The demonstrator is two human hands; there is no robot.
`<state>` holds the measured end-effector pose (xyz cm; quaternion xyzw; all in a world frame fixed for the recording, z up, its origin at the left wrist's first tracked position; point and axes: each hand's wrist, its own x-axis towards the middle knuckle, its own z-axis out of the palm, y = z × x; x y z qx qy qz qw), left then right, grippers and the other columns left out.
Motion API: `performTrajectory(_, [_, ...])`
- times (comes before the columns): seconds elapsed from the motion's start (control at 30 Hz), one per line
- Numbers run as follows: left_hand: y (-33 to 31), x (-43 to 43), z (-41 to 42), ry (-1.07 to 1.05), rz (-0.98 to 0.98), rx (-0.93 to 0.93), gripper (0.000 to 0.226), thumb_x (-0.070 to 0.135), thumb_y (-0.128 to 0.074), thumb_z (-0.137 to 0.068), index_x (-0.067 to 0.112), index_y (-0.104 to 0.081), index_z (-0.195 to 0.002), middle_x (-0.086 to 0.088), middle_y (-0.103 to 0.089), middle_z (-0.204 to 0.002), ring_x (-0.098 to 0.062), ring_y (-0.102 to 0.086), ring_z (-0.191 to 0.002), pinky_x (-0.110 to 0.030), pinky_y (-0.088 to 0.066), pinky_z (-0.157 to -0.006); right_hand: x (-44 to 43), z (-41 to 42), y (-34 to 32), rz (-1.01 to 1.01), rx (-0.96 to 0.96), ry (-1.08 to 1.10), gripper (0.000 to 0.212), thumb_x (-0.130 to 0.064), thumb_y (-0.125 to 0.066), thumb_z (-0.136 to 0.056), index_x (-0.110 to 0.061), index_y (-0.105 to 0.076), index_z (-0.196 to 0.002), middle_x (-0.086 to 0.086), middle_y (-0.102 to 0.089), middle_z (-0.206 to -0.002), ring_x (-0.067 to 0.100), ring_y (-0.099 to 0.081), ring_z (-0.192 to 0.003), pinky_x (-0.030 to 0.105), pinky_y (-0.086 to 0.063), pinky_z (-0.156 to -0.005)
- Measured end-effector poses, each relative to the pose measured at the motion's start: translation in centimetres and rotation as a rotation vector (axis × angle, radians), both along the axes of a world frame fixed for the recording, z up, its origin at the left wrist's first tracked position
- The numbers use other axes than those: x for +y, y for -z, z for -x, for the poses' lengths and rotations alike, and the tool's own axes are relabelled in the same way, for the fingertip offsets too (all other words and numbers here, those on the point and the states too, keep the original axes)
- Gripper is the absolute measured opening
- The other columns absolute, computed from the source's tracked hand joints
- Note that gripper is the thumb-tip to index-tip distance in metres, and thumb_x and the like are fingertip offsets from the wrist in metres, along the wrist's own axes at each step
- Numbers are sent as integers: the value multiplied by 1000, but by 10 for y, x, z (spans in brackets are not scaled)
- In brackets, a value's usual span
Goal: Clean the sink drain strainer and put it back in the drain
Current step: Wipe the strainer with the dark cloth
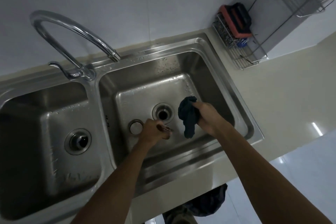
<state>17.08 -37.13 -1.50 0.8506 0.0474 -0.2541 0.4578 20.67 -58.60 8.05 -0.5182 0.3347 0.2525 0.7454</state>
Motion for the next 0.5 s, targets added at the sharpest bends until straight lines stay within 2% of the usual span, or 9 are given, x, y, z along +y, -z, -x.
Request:
performTrajectory(0.07, [10,-10,-1,87,-219,-72,28,23,-92,-68,14,-76,-89,-6,-61,-108,-21,-63,-91,-32,-55,-83,-6,3,7,78,-2,-29,29,-15,-56,-101,1,-61,-124,20,-69,-118,30,-69,-106,39,-56,-82])
performTrajectory(0.13, [22,-17,-1,178,-339,-96,29,24,-90,-71,11,-77,-93,-11,-58,-117,-26,-64,-98,-39,-55,-91,-11,5,16,118,0,-42,30,-14,-56,-101,3,-61,-124,21,-69,-115,31,-69,-103,37,-54,-76])
performTrajectory(0.27, [42,-22,10,224,-358,-118,35,21,-85,-77,9,-75,-109,-13,-56,-128,-29,-65,-106,-40,-53,-95,-12,12,33,144,-12,-59,28,-12,-56,-100,6,-62,-120,26,-68,-117,37,-67,-110,46,-55,-93])
performTrajectory(0.37, [52,-21,13,237,-372,-130,43,21,-78,-83,10,-69,-124,-13,-54,-131,-31,-63,-111,-40,-52,-96,-11,14,38,130,-27,-66,27,-13,-56,-101,4,-64,-119,22,-70,-111,30,-69,-103,40,-56,-86])
performTrajectory(0.5, [55,-15,18,324,-469,-84,43,22,-72,-86,13,-64,-127,-12,-48,-134,-29,-58,-114,-38,-52,-95,-10,19,43,103,-14,-63,26,-14,-57,-100,2,-65,-119,15,-73,-106,23,-71,-97,32,-57,-75])
